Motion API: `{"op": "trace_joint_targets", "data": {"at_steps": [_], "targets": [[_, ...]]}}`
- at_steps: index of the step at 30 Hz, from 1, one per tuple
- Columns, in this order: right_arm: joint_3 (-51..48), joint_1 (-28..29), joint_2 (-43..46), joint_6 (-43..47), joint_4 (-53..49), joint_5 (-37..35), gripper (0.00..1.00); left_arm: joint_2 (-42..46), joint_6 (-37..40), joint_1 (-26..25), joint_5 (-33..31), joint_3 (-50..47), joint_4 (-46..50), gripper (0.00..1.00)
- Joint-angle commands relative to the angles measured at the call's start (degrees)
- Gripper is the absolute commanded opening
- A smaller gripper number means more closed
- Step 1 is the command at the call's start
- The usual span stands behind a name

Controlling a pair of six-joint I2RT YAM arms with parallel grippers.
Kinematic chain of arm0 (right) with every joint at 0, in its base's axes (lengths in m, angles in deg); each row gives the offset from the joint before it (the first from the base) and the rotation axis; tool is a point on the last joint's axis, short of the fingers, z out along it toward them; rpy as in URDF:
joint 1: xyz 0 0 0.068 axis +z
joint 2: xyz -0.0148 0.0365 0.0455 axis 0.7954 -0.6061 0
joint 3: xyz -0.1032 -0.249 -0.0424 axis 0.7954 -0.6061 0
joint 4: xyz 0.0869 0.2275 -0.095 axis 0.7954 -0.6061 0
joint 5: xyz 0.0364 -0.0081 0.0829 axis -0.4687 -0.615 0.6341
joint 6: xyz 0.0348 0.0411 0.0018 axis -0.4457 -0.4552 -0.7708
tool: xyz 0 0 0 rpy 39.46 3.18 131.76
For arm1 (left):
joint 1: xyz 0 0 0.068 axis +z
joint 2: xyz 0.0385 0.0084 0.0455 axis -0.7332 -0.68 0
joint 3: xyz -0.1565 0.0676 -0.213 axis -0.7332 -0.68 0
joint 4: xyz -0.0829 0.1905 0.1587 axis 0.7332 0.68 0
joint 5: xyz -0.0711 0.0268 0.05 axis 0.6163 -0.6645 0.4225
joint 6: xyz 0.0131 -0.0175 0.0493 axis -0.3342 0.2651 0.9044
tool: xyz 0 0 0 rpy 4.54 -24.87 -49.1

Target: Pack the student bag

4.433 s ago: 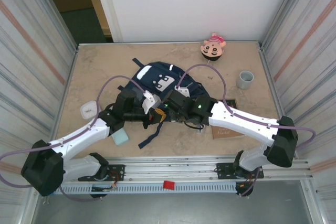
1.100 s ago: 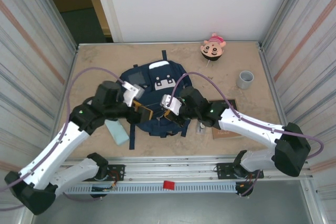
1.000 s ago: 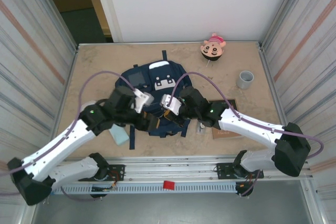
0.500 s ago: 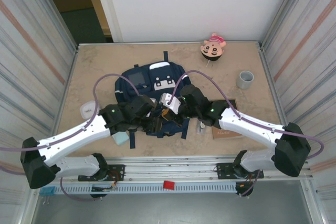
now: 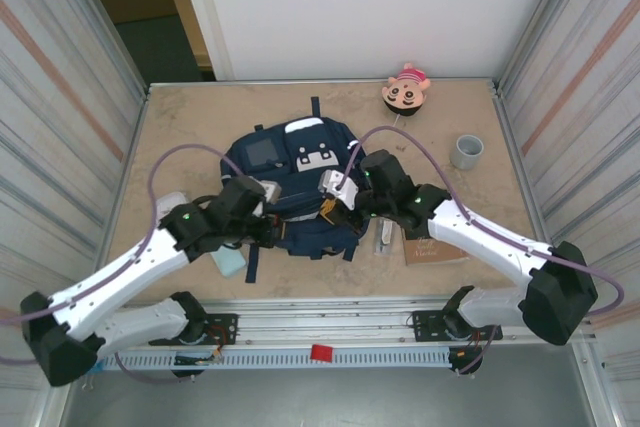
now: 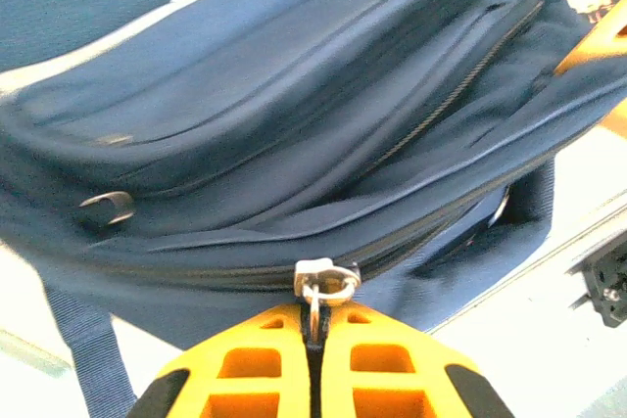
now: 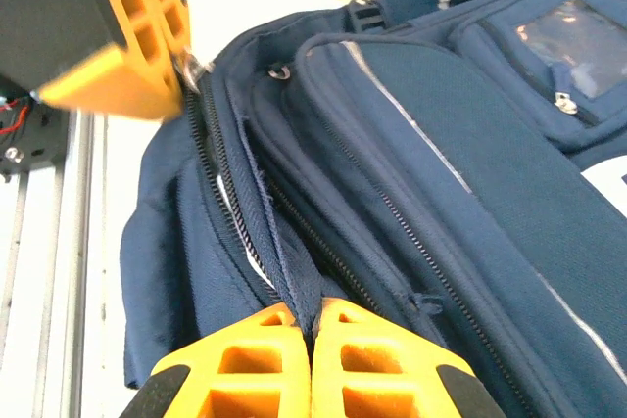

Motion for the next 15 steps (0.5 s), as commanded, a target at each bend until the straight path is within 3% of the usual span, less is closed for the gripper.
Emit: {"op": "trace_joint_targets", "data": {"at_steps": [1,5,6,9,11,15], "targets": [[1.82,-4.29,2.85,5.39,-5.14,3.62,0.00,5.04,7.75,4.85,8.46,-4.41,0.85,0.00],[3.71,-5.45,2.77,8.04,-8.37,4.01,0.00,8.16,12.43,10.59,18.21,-8.59,-3.04,0.00],[4.21,-4.81,2.55,7.54,-8.61,3.70,0.06,8.20,12.94,10.92,20.62,-8.91,-5.36,0.00],[4.87,0.02,2.09,4.69,-6.55,-0.75,0.39,6.98,14.01,10.87,26.57,-8.06,-11.30,0.00],[4.89,4.44,1.21,3.81,-4.50,-4.50,0.49,5.44,14.90,10.83,28.89,-6.61,-13.17,0.00],[5.73,9.40,-2.66,1.58,0.66,-6.24,0.55,3.23,17.23,10.78,31.16,-3.76,-13.87,0.00]]}}
